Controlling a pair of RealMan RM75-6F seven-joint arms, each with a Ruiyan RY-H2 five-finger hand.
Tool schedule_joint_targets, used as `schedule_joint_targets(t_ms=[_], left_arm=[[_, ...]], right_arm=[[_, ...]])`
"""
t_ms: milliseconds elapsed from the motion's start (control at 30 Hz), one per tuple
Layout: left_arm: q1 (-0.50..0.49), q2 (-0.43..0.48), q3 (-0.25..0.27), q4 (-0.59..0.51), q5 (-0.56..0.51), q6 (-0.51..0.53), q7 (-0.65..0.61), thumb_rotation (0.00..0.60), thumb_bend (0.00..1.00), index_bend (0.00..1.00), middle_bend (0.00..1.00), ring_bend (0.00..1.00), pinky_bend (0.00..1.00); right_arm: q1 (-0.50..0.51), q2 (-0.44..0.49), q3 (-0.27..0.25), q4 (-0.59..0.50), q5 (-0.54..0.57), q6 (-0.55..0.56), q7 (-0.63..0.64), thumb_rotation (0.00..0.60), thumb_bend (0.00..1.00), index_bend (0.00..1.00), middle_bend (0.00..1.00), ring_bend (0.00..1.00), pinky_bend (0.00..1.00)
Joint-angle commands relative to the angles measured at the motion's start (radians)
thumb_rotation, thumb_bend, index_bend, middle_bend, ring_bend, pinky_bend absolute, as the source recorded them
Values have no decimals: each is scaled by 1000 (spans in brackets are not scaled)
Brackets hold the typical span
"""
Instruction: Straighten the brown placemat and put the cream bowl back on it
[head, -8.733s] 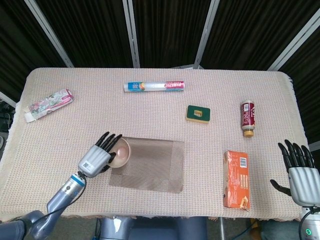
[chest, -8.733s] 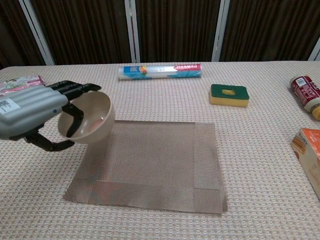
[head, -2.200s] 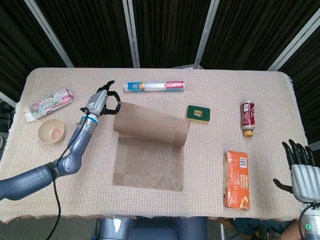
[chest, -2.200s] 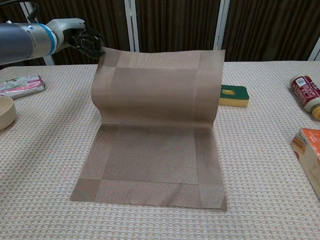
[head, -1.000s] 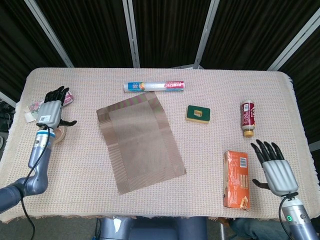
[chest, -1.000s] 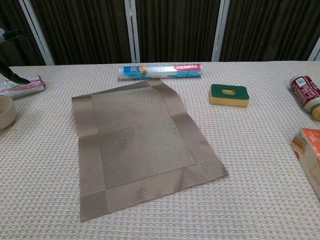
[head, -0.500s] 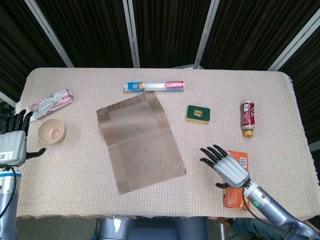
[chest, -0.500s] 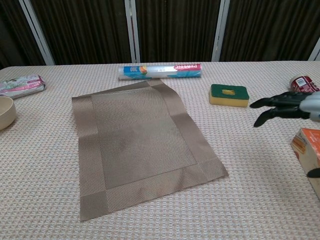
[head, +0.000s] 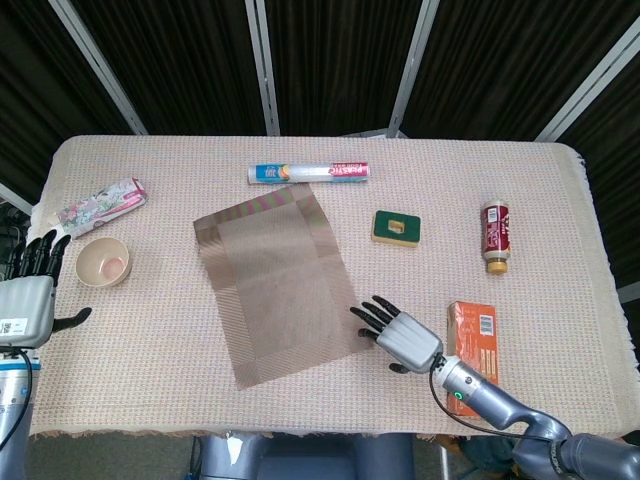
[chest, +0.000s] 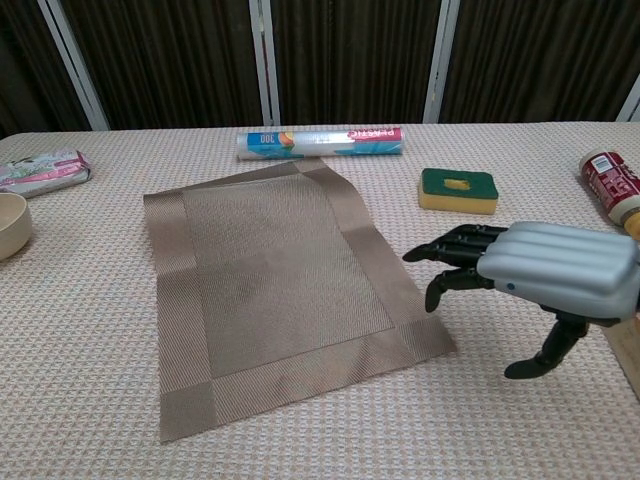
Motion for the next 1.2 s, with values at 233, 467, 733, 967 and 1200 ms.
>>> schedule_joint_targets(t_ms=[233, 467, 733, 967, 1200], left_arm=[[10, -4, -9, 16, 8, -17, -8, 600, 52, 0, 0, 0, 0], [16, -8, -17, 20, 11, -29, -5, 600, 53, 0, 0, 0, 0], [23, -7, -28, 21, 13, -39, -5, 600, 54, 0, 0, 0, 0], [25, -10, -37, 31, 7, -56, -8, 600, 57, 0, 0, 0, 0], [30, -9, -43, 32, 10, -62, -10, 600, 59, 0, 0, 0, 0]], right_arm=[[36, -72, 20, 63, 38, -4, -27, 600, 66, 278, 1, 0, 0], [41, -125, 15, 130, 71, -8, -26, 600, 70, 278, 1, 0, 0], [55, -161, 8, 177, 90, -3, -28, 600, 72, 278, 1, 0, 0], [72, -180, 11, 186, 102, 2, -29, 600, 92, 280, 3, 0, 0], [84, -188, 28, 169, 122, 17, -20, 600, 120, 280, 8, 0, 0]])
